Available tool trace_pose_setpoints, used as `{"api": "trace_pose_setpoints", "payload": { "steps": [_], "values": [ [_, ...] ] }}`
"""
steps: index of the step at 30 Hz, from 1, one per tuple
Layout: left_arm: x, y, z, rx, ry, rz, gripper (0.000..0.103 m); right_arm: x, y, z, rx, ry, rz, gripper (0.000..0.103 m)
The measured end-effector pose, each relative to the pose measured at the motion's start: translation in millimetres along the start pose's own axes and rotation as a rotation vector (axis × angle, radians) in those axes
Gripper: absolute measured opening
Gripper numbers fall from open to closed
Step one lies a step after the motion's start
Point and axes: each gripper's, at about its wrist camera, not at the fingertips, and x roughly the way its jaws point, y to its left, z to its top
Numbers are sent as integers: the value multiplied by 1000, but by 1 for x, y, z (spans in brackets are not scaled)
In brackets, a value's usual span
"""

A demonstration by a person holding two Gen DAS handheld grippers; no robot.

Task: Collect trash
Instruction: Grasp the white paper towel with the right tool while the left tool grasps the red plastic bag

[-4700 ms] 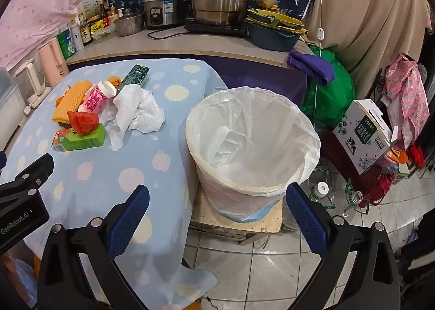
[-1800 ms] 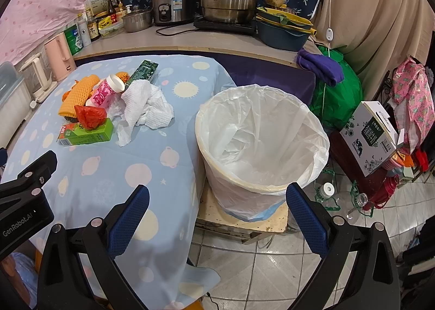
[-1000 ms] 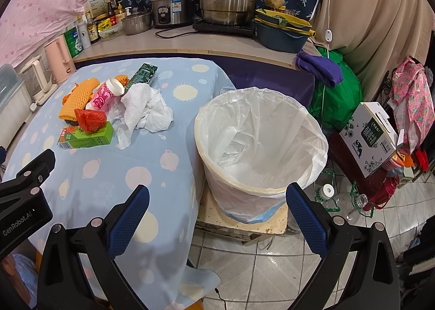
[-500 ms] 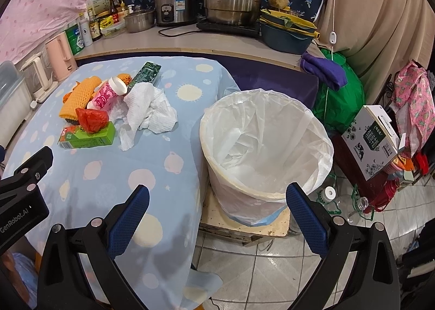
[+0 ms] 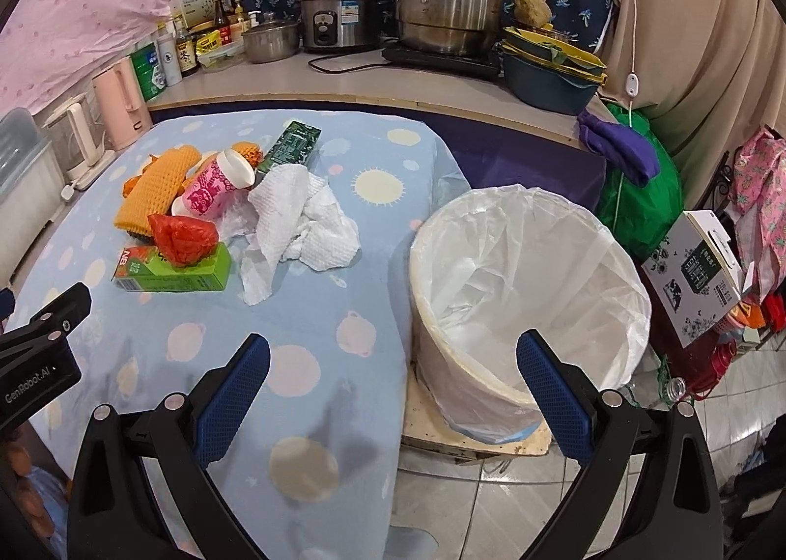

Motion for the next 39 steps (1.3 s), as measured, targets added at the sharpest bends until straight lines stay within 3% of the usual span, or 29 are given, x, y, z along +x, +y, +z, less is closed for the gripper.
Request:
{"api": "trace_pose_setpoints", "payload": {
  "steps": [7,25,28,30,39],
  "values": [
    [38,22,7,-31,45,-6,96,37,34,21,-2,1,65,96],
    [94,38,29,-76,76,-33,96,120,90,45,-43,74,134,38],
    [97,38,31,-79,76,-32,96,127,92,46,-48,88,134,24],
    [98,37,32,-81,77,-30,96,129,93,45,-51,92,136,8],
    [96,32,33,-75,76,-32,96,108,84,49,-47,42,154,2]
  ]
}}
